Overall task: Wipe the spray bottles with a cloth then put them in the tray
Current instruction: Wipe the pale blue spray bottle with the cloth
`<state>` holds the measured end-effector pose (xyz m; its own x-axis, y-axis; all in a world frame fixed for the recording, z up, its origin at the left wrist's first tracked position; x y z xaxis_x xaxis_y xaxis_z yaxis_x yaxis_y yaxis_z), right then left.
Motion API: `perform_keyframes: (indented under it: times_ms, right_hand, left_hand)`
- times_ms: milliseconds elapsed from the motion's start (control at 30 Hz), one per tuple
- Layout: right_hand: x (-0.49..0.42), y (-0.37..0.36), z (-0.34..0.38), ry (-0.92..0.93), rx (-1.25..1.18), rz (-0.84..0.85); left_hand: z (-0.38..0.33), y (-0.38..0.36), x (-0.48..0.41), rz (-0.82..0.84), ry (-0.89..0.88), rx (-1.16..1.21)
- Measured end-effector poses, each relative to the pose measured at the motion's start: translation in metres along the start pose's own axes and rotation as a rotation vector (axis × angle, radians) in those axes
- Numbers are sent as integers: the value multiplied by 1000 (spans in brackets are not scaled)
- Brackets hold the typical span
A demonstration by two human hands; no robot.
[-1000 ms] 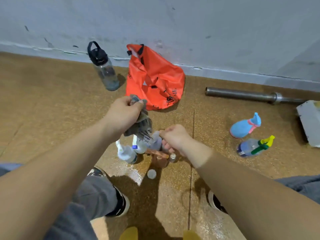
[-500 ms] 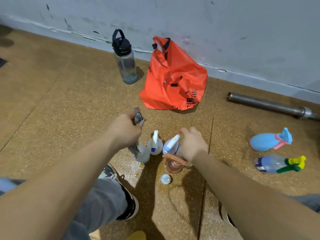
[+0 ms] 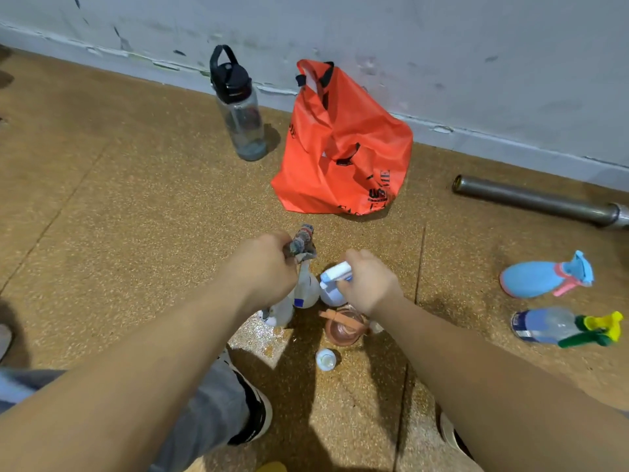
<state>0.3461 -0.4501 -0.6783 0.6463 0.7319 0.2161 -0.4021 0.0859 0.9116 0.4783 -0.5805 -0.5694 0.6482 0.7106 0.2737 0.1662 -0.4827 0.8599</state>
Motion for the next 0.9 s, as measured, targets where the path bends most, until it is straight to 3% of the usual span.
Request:
perform_keyframes:
  times_ms: [300, 533, 800, 900]
  right_hand:
    - [2, 126, -2, -123, -437, -140]
    - [48, 232, 3, -230, -711, -295]
    - [120, 274, -20, -424, -1169, -300]
    - [133, 262, -41, -521, -1283, -321]
  left_hand:
    - [-51, 39, 5, -118, 2, 217]
    - [-125, 113, 39, -196, -132, 611]
    - [-178, 121, 61, -34, -117, 1006]
    - [-196, 92, 69, 102, 6, 1244]
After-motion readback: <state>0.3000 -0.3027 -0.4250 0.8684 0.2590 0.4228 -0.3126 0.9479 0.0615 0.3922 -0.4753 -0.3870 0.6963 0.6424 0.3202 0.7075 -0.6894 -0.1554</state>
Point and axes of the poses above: each hand's wrist, its own x-axis away from the middle knuckle, its own y-axis out of the back of the hand, z = x × y, the point moved 9 cm from there along -x, towards the middle knuckle, and after that the axes turned 12 degrees about -z, right-handed, at the moved point
